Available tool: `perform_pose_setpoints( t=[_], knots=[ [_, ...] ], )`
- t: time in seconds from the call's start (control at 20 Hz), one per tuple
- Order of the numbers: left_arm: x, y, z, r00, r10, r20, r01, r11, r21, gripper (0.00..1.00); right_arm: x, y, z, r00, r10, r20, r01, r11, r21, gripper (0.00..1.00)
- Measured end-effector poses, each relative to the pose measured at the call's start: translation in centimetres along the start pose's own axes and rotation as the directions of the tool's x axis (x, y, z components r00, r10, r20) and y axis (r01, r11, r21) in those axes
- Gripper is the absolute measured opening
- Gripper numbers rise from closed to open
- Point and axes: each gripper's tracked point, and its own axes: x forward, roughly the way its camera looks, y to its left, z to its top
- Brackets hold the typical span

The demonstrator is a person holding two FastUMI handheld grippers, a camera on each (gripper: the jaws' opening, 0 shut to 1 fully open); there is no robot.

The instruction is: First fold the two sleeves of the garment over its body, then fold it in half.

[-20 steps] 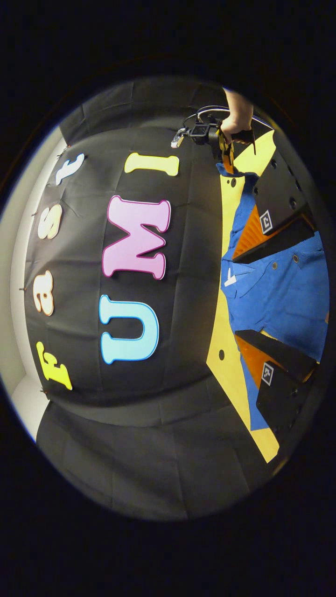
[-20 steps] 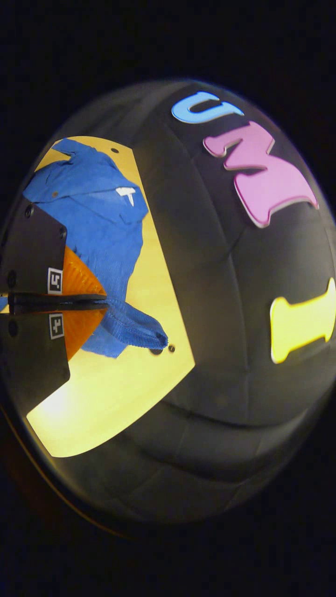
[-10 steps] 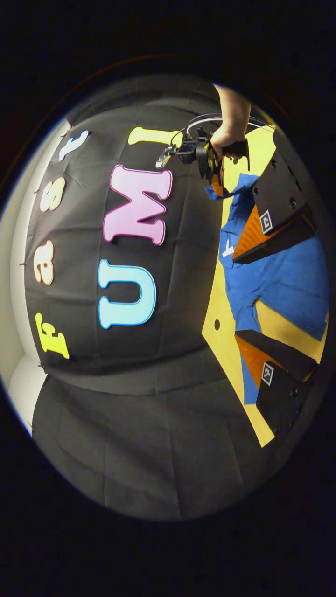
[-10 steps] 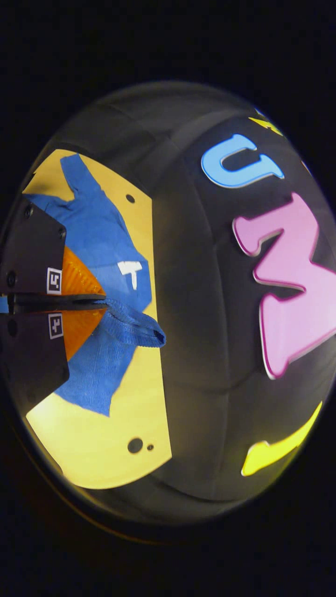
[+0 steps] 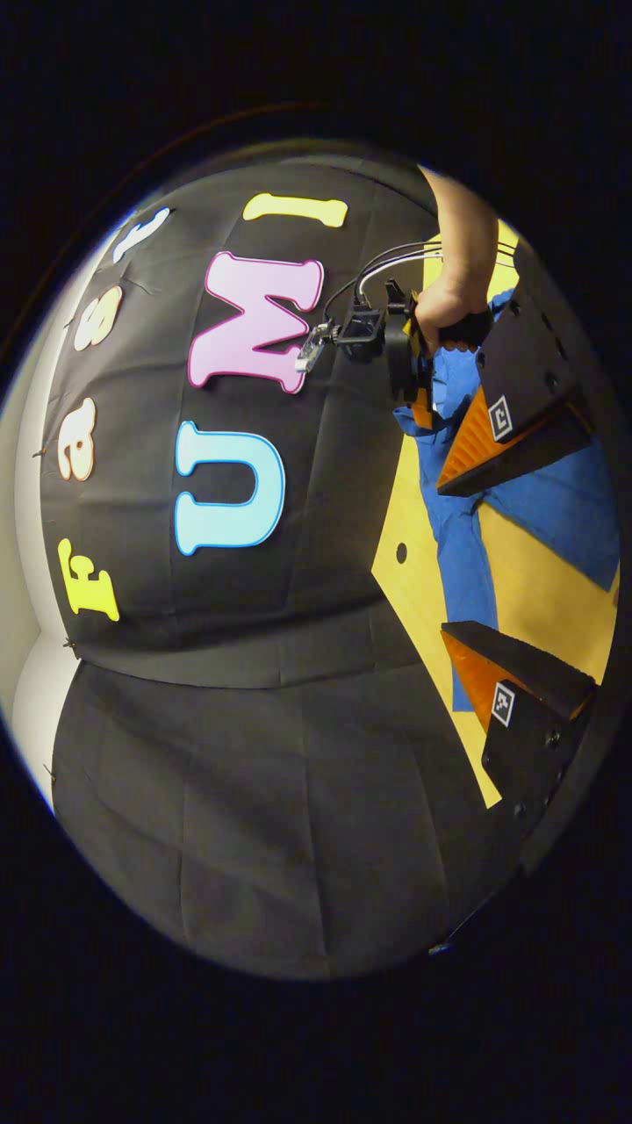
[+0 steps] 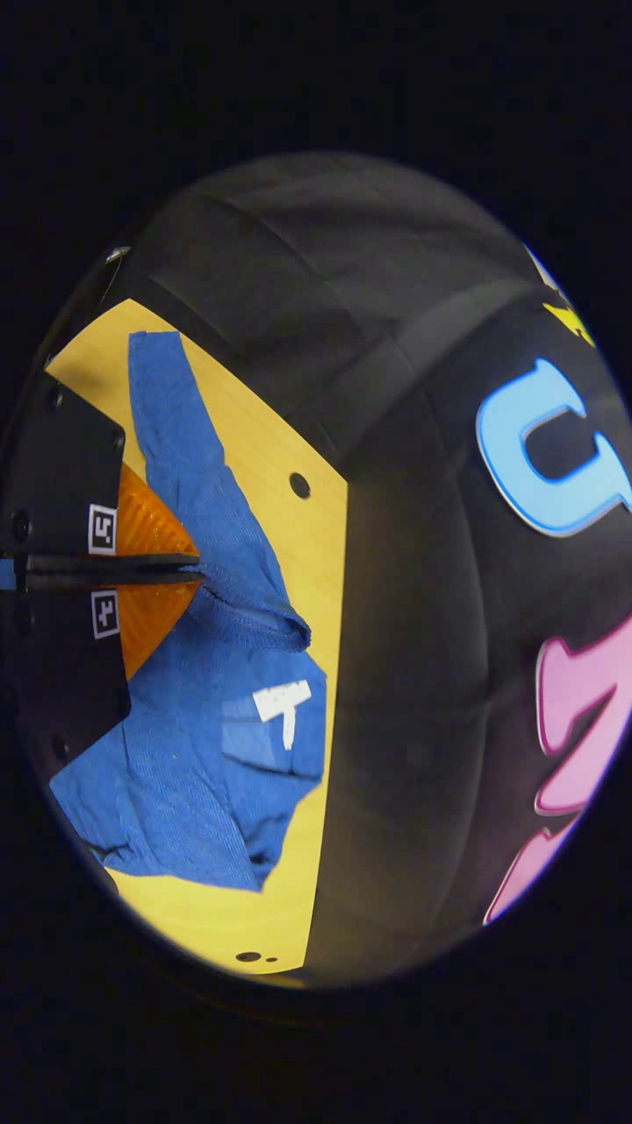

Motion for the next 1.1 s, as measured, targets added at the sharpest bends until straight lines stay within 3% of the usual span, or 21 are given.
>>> perform_pose_setpoints(
  t=[0.15,0.2,0.35,0.5,0.7,0.75,1.1],
  knots=[
    [1.3,2.2,-0.5,0.999,0.032,-0.013,-0.032,0.999,-0.035,0.82,2.5,1.0,-2.2,0.999,-0.025,-0.038,0.023,0.999,-0.036,0.0],
    [1.6,2.9,-1.0,0.999,0.043,-0.021,-0.044,0.998,-0.049,0.82,3.2,1.7,-2.8,0.999,-0.006,-0.052,0.005,1.0,-0.029,0.08],
    [2.5,4.4,-2.6,0.995,0.072,-0.061,-0.077,0.994,-0.073,0.82,3.2,1.4,-2.8,0.999,-0.026,-0.045,0.025,1.0,-0.018,1.0],
    [3.7,5.9,-3.6,0.994,0.092,-0.066,-0.097,0.992,-0.076,0.82,1.4,1.2,-1.7,1.0,-0.014,0.01,0.014,1.0,-0.016,0.92],
    [6.4,9.4,-4.5,0.971,0.199,-0.129,-0.215,0.969,-0.124,0.82,-3.6,0.6,-0.9,0.996,0.021,0.088,-0.015,0.997,-0.07,0.92],
    [7.2,10.4,-4.5,0.964,0.228,-0.139,-0.246,0.961,-0.127,0.82,-5.1,0.1,-1.0,0.994,0.025,0.106,-0.014,0.995,-0.1,0.99],
    [13.1,16.3,-11.1,0.867,0.357,-0.349,-0.41,0.908,-0.09,0.84,-15.1,0.0,-5.1,0.986,0.08,0.144,-0.06,0.989,-0.134,0.98]
  ],
)
